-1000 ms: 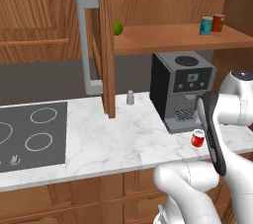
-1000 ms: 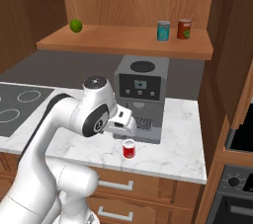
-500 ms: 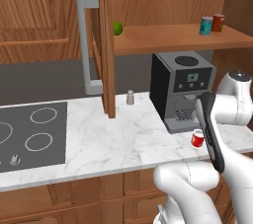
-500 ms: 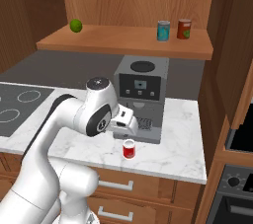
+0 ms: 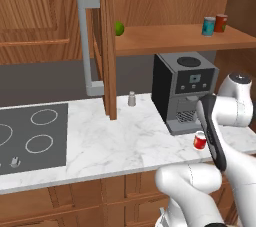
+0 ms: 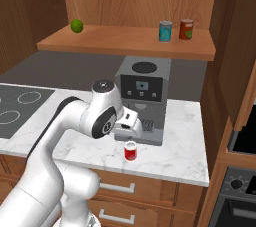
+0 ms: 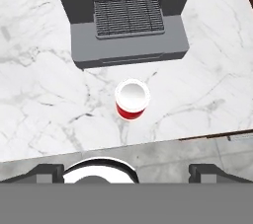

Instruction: Pick the cans from the counter and place them in their designated side in the cabinet.

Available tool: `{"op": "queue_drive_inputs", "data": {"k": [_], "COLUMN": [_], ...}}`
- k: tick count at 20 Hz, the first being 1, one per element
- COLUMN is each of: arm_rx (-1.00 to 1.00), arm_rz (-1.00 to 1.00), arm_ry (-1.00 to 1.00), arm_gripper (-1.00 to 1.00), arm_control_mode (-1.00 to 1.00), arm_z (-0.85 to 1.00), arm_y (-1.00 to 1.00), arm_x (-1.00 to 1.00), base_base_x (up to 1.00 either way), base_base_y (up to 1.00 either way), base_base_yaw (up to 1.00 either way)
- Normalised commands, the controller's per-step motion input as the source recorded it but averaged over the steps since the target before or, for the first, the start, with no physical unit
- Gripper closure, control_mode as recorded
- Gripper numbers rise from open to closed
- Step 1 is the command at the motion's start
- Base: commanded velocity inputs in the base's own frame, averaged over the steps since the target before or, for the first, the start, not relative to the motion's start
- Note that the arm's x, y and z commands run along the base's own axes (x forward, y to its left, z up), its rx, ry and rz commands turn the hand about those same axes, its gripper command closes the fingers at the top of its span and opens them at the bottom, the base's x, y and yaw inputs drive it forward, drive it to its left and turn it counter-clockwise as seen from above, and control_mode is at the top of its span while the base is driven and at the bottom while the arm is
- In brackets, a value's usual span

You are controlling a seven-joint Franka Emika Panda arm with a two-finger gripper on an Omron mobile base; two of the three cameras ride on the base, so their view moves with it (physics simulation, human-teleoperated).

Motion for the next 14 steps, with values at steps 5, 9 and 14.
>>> {"op": "queue_drive_inputs", "data": {"k": [5, 9, 14], "arm_rx": [0.00, 0.00, 0.00], "arm_rz": [0.00, 0.00, 0.00], "arm_ry": [0.00, 0.00, 0.00], "arm_gripper": [-1.00, -1.00, -1.00], "arm_control_mode": [-1.00, -1.00, -1.00], "arm_z": [-0.15, -0.15, -0.14], "arm_y": [-0.07, -0.05, -0.04], "arm_x": [0.11, 0.11, 0.10], "base_base_x": [0.00, 0.00, 0.00], "base_base_y": [0.00, 0.00, 0.00], "base_base_yaw": [0.00, 0.00, 0.00]}}
